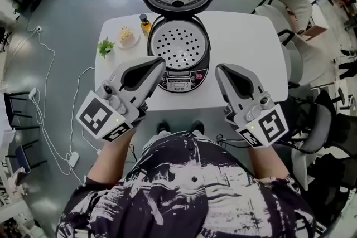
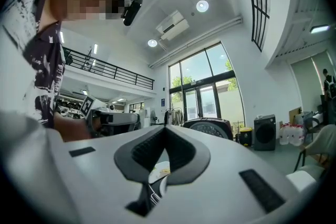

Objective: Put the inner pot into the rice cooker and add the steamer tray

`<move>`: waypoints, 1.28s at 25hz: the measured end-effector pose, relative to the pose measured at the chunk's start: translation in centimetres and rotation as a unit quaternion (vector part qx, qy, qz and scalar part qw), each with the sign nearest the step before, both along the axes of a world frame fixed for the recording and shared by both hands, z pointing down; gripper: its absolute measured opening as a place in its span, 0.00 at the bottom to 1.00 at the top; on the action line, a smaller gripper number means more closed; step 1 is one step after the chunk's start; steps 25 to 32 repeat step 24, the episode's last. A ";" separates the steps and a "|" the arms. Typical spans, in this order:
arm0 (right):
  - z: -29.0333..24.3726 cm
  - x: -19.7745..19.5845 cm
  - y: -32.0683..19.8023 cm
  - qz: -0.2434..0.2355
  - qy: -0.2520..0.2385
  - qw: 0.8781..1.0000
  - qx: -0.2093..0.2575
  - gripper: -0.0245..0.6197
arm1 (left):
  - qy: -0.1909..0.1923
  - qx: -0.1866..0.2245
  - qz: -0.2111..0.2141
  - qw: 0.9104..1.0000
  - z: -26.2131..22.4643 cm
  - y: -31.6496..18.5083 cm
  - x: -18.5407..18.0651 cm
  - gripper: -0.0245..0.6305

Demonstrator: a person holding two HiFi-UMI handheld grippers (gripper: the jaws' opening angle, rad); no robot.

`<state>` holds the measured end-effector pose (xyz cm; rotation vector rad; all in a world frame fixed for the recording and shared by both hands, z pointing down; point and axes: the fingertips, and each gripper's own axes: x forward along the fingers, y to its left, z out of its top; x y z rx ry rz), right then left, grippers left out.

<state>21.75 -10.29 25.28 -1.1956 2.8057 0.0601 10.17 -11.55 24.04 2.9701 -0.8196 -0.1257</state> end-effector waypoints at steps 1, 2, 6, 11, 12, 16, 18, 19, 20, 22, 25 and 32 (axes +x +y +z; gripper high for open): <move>0.1 -0.1 0.0 -0.001 0.000 1.000 0.000 0.03 | -0.001 -0.001 -0.002 1.000 0.1 0.0 -0.1 0.04; 0.1 -0.1 0.0 -0.002 0.001 1.000 -0.001 0.03 | -0.001 -0.002 -0.003 1.000 0.1 0.0 -0.1 0.04; 0.3 -0.4 0.0 -0.006 0.004 1.000 -0.001 0.03 | -0.001 -0.004 -0.008 1.000 0.3 0.1 -0.2 0.04; 0.5 -0.8 0.0 -0.008 0.008 1.000 -0.001 0.03 | -0.001 -0.005 -0.012 1.000 0.5 0.4 -0.5 0.04; 0.5 -0.8 0.1 -0.008 0.009 1.000 -0.001 0.03 | -0.001 -0.005 -0.013 1.000 0.6 0.5 -0.6 0.04; 0.7 -0.8 0.1 -0.005 0.010 1.000 -0.003 0.03 | 0.001 -0.005 -0.014 1.000 0.8 0.7 -0.8 0.04; 0.7 -0.9 0.0 -0.005 0.011 1.000 -0.004 0.03 | 0.001 -0.006 -0.014 1.000 0.8 0.7 -0.9 0.04; 0.7 -0.9 0.0 -0.005 0.011 1.000 -0.005 0.03 | 0.001 -0.007 -0.014 1.000 0.9 0.7 -0.9 0.04; 0.7 -1.0 0.0 -0.004 0.011 1.000 -0.005 0.03 | 0.001 -0.007 -0.015 1.000 0.9 0.7 -0.9 0.04; 0.7 -1.1 0.0 -0.004 0.011 1.000 -0.006 0.03 | 0.001 -0.008 -0.015 1.000 0.8 0.6 -1.0 0.04; 0.7 -1.2 -0.1 -0.004 0.011 1.000 -0.007 0.03 | 0.001 -0.008 -0.015 1.000 0.8 0.6 -1.1 0.04; 0.7 -1.2 -0.1 -0.004 0.011 1.000 -0.007 0.03 | 0.001 -0.008 -0.015 1.000 0.8 0.6 -1.1 0.04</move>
